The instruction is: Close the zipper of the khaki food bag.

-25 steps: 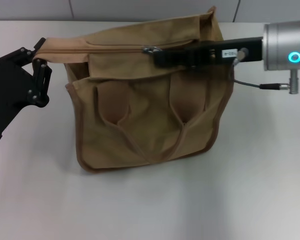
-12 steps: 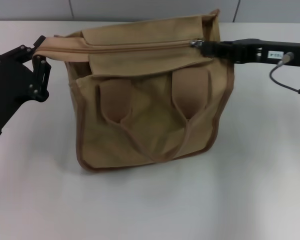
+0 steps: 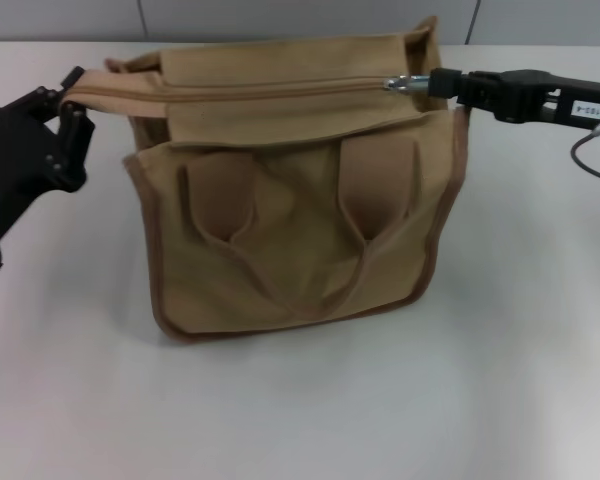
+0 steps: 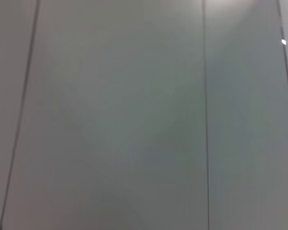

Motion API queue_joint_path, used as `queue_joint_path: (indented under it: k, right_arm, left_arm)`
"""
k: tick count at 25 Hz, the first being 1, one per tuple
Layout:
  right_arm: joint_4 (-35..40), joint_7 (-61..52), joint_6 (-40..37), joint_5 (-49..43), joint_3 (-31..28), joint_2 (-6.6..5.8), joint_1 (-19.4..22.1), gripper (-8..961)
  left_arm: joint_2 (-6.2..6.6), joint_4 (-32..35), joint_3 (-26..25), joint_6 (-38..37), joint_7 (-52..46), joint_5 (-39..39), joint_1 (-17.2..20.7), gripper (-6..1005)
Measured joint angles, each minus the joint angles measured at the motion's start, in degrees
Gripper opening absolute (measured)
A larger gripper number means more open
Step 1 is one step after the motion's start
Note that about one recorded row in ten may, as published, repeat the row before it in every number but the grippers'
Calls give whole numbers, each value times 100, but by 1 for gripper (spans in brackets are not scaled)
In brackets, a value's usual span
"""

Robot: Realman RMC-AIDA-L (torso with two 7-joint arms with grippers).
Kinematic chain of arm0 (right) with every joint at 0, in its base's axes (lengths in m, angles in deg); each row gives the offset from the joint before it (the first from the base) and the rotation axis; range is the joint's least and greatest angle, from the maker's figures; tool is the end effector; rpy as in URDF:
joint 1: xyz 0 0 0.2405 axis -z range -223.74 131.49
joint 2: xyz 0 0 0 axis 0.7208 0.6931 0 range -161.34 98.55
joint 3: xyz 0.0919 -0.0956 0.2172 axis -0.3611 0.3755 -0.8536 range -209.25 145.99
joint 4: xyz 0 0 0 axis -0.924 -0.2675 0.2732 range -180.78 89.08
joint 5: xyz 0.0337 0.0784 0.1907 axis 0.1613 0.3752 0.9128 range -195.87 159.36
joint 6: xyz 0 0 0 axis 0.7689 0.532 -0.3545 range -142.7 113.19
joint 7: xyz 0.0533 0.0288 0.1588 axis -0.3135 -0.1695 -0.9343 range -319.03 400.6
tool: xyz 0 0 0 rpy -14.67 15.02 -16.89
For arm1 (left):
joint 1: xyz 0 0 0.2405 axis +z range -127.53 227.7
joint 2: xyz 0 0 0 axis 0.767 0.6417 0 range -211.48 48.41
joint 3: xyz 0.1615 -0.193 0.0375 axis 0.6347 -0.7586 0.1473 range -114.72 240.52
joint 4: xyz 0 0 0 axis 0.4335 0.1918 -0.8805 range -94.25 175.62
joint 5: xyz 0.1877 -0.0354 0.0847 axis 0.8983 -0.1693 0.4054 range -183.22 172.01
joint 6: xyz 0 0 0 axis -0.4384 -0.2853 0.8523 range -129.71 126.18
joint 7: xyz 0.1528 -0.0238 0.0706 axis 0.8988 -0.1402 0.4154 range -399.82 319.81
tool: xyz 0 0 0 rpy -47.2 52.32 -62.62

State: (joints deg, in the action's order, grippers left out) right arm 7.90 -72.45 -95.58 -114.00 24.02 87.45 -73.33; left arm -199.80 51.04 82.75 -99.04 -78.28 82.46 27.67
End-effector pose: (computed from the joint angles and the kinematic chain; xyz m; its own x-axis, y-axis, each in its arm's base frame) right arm 0.1909 0.3715 0.0123 0.5332 -0.5414 -0.6501 -0.6998 -0.7140 0.0206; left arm -0.2820 0.3023 0.0153 0.5213 -0.1664 0.8370 0.6003 -0.6256 -0.4983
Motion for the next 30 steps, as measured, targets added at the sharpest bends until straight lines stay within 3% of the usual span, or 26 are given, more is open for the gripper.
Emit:
queue_joint_path:
  k: [4, 7, 8, 9, 14, 18, 24, 27, 30]
  right_arm:
    - [-159, 440, -298, 251, -185, -24, -11, 117]
    - [-171, 662, -547, 271, -349, -35, -6, 161]
    - [-173, 709, -616, 272, -407, -34, 4, 180]
    - [-178, 775, -708, 274, -498, -36, 14, 199]
    - [-258, 1002, -1068, 279, -690, -91, 43, 296]
    - [-508, 1229, -1516, 280, -709, -207, 42, 429]
    - [-958, 1918, -2012, 277, -712, -261, 52, 672]
    - [-1137, 2199, -2124, 253, -694, -262, 61, 773]
    - [-1236, 2399, -2167, 188, -654, -274, 56, 774]
  left_arm:
    - [30, 804, 202, -30, -1553, 222, 206, 109]
    - [128, 1418, 351, -233, -2670, 459, 366, 126]
    - [284, 1798, 527, -521, -3368, 700, 419, 132]
    - [284, 1798, 527, -521, -3368, 700, 419, 164]
    - [724, 2296, 769, -1276, -4424, 1199, 372, 325]
    - [900, 2361, 779, -1585, -4584, 1238, 334, 522]
    - [898, 2371, 923, -1694, -4570, 1250, 267, 804]
    - [879, 2376, 1021, -1718, -4502, 1243, 233, 815]
    - [898, 2389, 1291, -1734, -4490, 1242, 198, 826]
